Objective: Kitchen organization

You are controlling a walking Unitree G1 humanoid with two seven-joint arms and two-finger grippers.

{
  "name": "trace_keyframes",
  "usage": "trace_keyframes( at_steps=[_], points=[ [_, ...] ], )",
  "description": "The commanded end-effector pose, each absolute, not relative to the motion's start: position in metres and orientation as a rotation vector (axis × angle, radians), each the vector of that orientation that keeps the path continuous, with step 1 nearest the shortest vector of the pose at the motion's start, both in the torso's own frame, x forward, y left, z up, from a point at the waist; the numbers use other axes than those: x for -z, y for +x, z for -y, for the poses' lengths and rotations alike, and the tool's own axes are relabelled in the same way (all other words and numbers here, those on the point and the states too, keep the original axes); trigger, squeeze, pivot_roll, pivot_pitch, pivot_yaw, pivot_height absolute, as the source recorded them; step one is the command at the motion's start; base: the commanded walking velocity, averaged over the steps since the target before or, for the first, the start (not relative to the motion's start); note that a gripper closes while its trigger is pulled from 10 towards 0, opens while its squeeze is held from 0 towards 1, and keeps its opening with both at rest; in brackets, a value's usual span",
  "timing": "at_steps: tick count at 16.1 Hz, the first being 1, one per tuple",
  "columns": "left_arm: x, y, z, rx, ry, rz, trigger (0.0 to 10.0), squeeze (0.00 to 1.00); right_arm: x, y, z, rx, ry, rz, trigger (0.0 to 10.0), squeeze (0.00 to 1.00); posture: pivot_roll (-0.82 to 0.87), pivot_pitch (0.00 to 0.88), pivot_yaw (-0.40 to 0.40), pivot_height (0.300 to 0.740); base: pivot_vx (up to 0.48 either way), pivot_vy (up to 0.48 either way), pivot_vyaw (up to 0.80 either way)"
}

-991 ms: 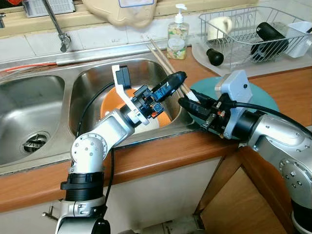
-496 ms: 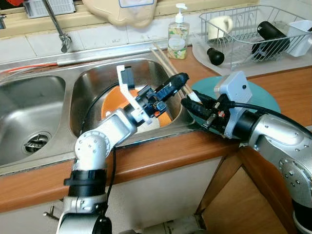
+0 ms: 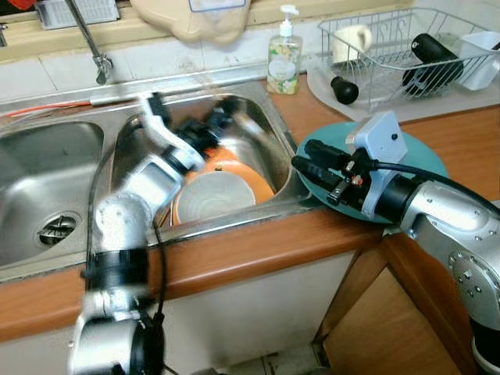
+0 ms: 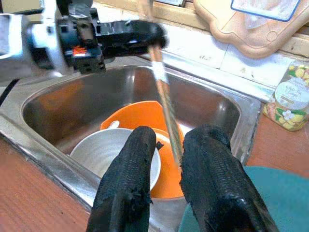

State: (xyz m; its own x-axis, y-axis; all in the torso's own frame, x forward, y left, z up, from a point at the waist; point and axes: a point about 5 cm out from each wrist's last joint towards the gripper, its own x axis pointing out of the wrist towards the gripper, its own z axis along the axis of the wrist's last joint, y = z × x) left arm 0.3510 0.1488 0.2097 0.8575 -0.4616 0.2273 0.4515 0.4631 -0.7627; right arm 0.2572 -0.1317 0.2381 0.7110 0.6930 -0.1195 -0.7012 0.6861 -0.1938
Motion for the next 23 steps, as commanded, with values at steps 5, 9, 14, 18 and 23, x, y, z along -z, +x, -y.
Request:
trace_keyframes(
  at_steps=[5,9,14,18,23],
  points=[
    [-0.178,0.371,-0.193,0.158,-0.895,-0.112,0.0,0.0,-0.238,0.254,0.125,-0.827,-0.251,-0.03,10.0,0.0,-0.18,0.0,0.097,0.74,0.0,0.0,0.0],
    [-0.154,0.378,-0.189,0.005,-0.911,-0.272,10.0,0.64,-0.236,0.255,0.123,-0.845,-0.262,-0.038,10.0,0.0,-0.18,0.0,0.091,0.74,0.0,0.0,0.0],
    [-0.142,0.38,-0.184,-0.017,-0.912,-0.377,10.0,1.0,-0.235,0.253,0.122,-0.883,-0.259,-0.053,10.0,0.0,-0.19,0.0,0.093,0.74,0.0,0.0,0.0],
    [-0.138,0.381,-0.188,-0.041,-0.903,-0.397,10.0,1.0,-0.238,0.264,0.131,-0.768,-0.273,-0.036,10.0,0.0,-0.19,0.0,0.094,0.74,0.0,0.0,0.0],
    [-0.162,0.384,-0.176,0.165,-0.545,-0.251,10.0,1.0,-0.242,0.301,0.188,-0.308,-0.126,-0.1,10.0,1.0,-0.2,0.0,0.082,0.74,0.0,0.0,0.0]
  ],
)
